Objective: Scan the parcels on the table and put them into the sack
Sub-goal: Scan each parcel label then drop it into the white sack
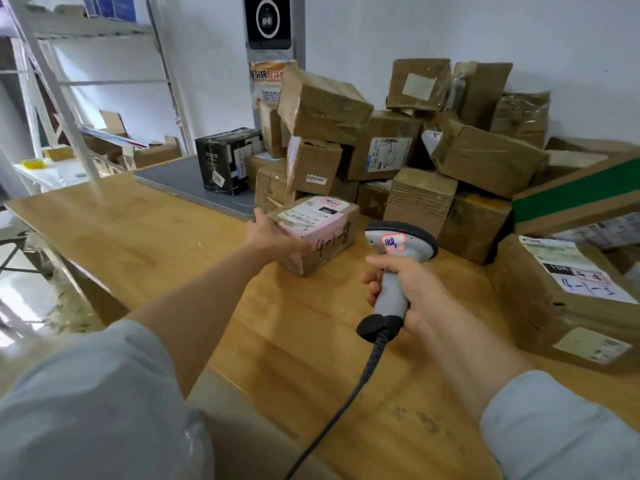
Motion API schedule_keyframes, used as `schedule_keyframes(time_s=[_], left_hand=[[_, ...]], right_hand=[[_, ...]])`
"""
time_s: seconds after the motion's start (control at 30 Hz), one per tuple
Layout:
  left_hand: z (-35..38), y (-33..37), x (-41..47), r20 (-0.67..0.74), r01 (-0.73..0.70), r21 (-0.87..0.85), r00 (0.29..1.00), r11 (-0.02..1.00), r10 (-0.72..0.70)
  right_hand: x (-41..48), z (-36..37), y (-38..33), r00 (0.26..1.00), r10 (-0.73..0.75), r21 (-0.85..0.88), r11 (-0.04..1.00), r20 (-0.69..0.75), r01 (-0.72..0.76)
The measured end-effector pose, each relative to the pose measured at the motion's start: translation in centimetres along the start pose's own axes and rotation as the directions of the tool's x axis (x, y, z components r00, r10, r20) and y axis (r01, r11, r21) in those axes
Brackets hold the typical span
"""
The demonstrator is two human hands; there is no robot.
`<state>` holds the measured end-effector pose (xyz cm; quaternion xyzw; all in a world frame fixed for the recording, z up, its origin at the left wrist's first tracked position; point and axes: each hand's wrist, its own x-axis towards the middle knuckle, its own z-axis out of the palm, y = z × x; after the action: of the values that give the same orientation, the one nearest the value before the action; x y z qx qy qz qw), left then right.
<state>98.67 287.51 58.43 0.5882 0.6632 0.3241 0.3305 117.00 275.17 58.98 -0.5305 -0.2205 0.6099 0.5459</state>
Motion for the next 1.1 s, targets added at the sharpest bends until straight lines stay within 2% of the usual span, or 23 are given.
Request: schedule_keyframes(time_s=[0.23,0.37,0.47,0.57,0.63,0.83,1.0,1.1], left_hand=[[-3.6,-2.4,-8.3,0.077,0.006,0.077,0.997,0.997,-0.012],[-5.5,-4.2,-12.6,0.09,0.027,0.127,0.995,0.992,-0.039],[-6.9,-5.2,-14.5,0.173,0.098,-0.109,0.982,0.989,-0.079],[-7.7,-5.4,-15.7,0.164,0.14,-0.301,0.982,0.943,-0.093],[-8.1,-5.5,-15.8,0.149,0.16,-0.305,0.982,0.939,-0.119],[-9.0,-4.7,-16.5,0.255,0.229,-0.366,0.957,0.902,-0.139],[-10.7,-4.3,-16.4,0.146,0.205,-0.463,0.977,0.862,-0.154],[-12.6,-4.1,-16.2,0.102,0.197,-0.508,0.98,0.838,-0.168]], right_hand=[[-3.0,1.4,2.0,0.999,-0.042,-0.003,0.999,-0.024,0.042],[-4.9,3.1,3.9,0.996,-0.088,-0.062,0.994,-0.032,0.086],[-6.2,4.1,5.0,0.997,-0.075,-0.093,0.993,-0.003,0.075],[-7.4,4.8,5.8,0.997,-0.08,-0.104,0.991,0.002,0.08],[-8.0,5.1,6.0,0.994,-0.105,-0.127,0.987,-0.022,0.101],[-9.3,5.6,6.8,0.991,-0.124,-0.175,0.978,-0.039,0.116],[-10.2,6.6,7.6,0.994,-0.078,-0.14,0.986,0.075,0.088],[-11.1,7.1,7.6,0.983,-0.09,-0.198,0.973,0.162,0.121]])
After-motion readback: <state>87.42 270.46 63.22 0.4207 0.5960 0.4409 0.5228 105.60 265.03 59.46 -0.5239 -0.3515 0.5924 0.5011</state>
